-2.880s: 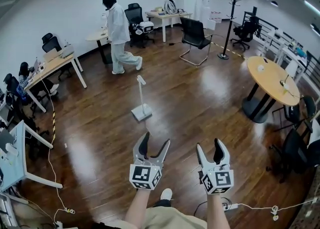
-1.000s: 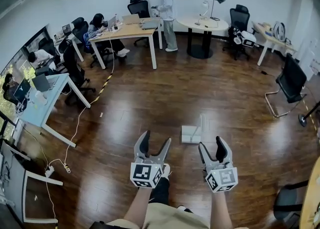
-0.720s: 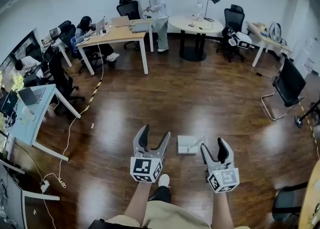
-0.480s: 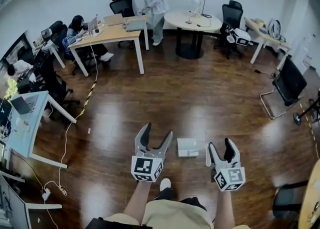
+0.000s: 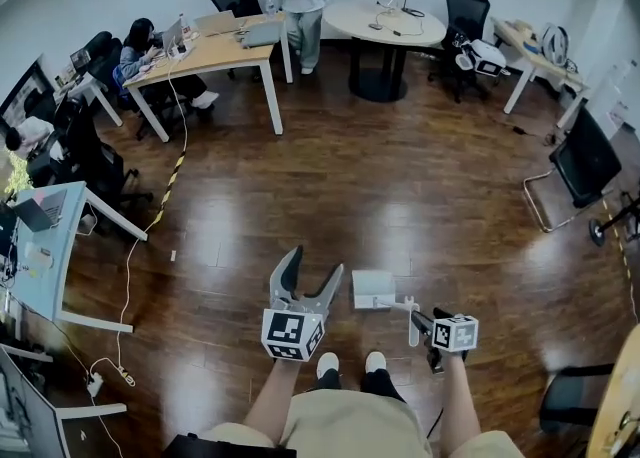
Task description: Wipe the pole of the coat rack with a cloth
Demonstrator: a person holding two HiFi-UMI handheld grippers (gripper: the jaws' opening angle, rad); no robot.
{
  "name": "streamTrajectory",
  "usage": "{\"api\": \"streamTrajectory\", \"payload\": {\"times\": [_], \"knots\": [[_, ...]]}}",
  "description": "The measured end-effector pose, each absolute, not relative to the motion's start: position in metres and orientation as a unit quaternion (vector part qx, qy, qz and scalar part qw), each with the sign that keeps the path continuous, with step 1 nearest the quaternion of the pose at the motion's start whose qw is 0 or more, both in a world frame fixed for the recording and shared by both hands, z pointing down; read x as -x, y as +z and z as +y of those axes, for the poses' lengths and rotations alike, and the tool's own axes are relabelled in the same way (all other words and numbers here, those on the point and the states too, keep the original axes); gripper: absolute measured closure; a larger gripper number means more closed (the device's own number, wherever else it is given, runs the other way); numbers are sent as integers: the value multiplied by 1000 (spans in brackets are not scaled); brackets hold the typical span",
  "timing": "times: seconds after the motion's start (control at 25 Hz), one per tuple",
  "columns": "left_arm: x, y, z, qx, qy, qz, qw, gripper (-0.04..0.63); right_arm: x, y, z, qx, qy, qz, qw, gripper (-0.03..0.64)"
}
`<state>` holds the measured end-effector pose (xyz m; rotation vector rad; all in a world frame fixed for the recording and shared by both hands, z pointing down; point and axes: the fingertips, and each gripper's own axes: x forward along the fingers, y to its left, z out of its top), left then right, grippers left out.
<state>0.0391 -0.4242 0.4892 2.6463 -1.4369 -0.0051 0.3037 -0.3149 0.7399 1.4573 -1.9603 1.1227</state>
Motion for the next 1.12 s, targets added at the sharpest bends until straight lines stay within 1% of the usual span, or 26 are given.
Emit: {"api": "streamTrajectory", "payload": {"times": [0.12, 0.24, 0.4, 0.56, 0.64, 0.68, 0.72, 0.76, 0.84, 1.0, 1.12], "knots": [[-38, 496, -429, -867, 2, -492, 76, 279, -299, 792, -311, -483, 478, -695, 235, 316], [-39, 498, -432, -856, 4, -510, 80, 279, -291, 818, -309, -454, 519, -685, 237, 316], [-40, 497, -431, -848, 7, -525, 76, 279, -279, 836, -312, -436, 538, -683, 231, 316], [-32, 499, -433, -838, 9, -541, 75, 279, -271, 844, -321, -429, 544, -684, 229, 350], [-29, 497, -433, -834, 9, -547, 74, 279, -264, 843, -324, -415, 548, -689, 228, 398], [-27, 496, -433, -833, 8, -549, 73, 279, -258, 842, -325, -402, 552, -695, 224, 455], [-26, 495, -434, -832, 7, -550, 72, 279, -251, 840, -326, -387, 557, -703, 216, 554], [-25, 494, -434, -831, 7, -551, 72, 279, -245, 837, -327, -375, 560, -709, 207, 608], [-26, 492, -434, -830, 5, -553, 71, 279, -238, 830, -329, -364, 556, -722, 192, 609], [-25, 488, -433, -828, -1, -557, 66, 279, -224, 792, -347, -343, 524, -768, 137, 611], [-22, 486, -433, -828, -4, -558, 64, 279, -216, 758, -358, -339, 540, -760, 129, 613]]}}
